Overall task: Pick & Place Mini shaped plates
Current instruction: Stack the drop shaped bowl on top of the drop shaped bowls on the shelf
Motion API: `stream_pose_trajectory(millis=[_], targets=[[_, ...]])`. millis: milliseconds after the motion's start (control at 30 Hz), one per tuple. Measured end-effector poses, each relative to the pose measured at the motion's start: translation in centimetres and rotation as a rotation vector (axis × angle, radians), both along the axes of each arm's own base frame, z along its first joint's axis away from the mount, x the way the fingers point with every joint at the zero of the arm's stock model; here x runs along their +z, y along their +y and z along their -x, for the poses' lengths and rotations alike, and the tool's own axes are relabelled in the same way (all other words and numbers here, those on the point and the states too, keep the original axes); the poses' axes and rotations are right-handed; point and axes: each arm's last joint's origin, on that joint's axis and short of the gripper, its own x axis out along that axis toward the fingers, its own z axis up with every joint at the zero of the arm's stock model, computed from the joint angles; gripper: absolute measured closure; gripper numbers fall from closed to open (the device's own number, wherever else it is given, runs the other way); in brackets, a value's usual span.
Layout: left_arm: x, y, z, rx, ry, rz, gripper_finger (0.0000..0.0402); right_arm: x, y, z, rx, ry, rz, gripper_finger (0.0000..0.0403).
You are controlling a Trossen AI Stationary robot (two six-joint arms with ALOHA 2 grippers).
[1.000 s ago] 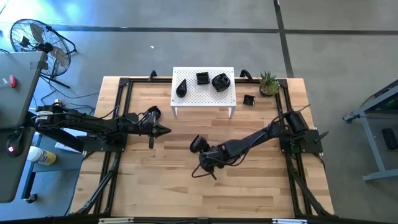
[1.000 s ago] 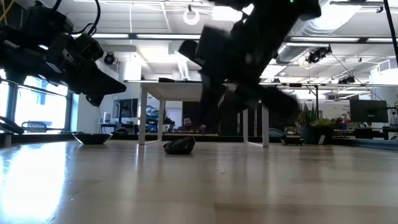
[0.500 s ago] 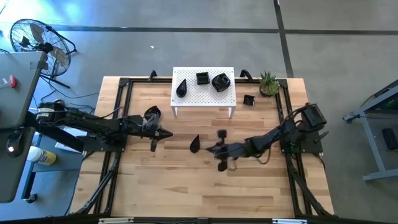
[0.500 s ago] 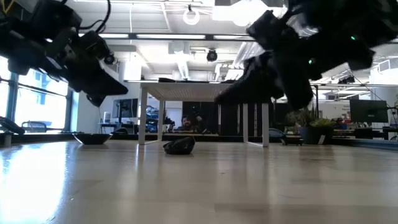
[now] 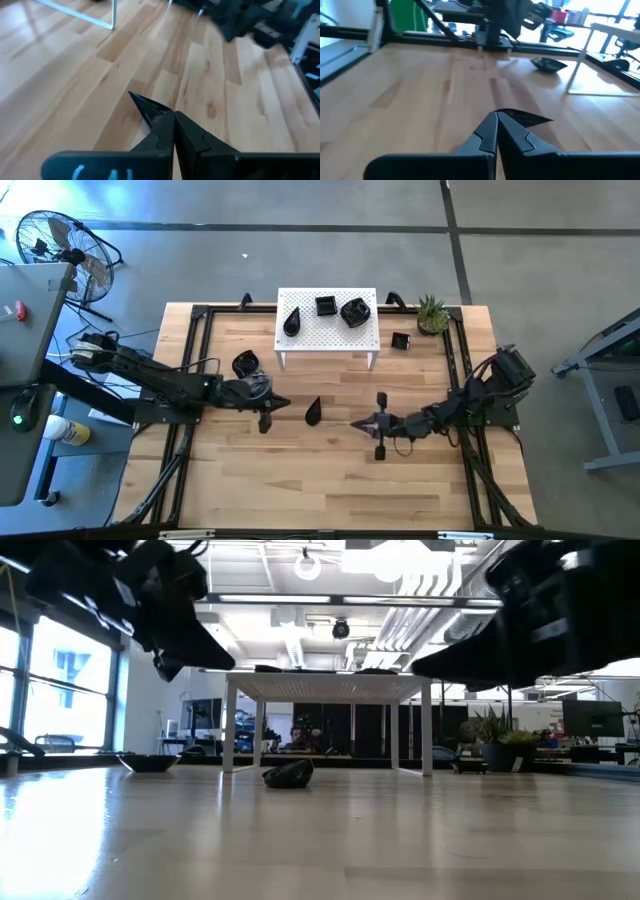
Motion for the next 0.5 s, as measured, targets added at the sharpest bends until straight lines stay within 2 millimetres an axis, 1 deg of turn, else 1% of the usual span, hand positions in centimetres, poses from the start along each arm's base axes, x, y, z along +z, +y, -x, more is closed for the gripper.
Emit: stream_pose_trajectory(millis=[133, 200, 333, 400, 500], targets=[[0.4, -0.5, -1.0, 0.035, 0.073, 0.004, 0.0381, 0.0, 1.8, 0.9, 0.024, -0.008, -0.006, 0.0401], [0.8, -0.9, -1.8, 0.043, 0.087, 0.009, 0.0365, 0.0, 2.6, 1.4, 0.021, -0.004, -0.018, 0.0401], [0.9, -1.1, -3.0, 0.070, 0.144, 0.019, 0.0327, -0.3, 4.0, 2.3, 0.064, 0.020, -0.028, 0.0401], [1.2, -1.2, -3.6, 0.087, 0.143, 0.038, 0.0308, -0.3, 4.5, 2.6, 0.112, 0.023, -0.035, 0.0402], [1.0, -1.3, -3.9, 0.105, 0.188, 0.042, 0.0284, -0.2, 4.6, 2.5, 0.187, 0.016, -0.062, 0.0402]])
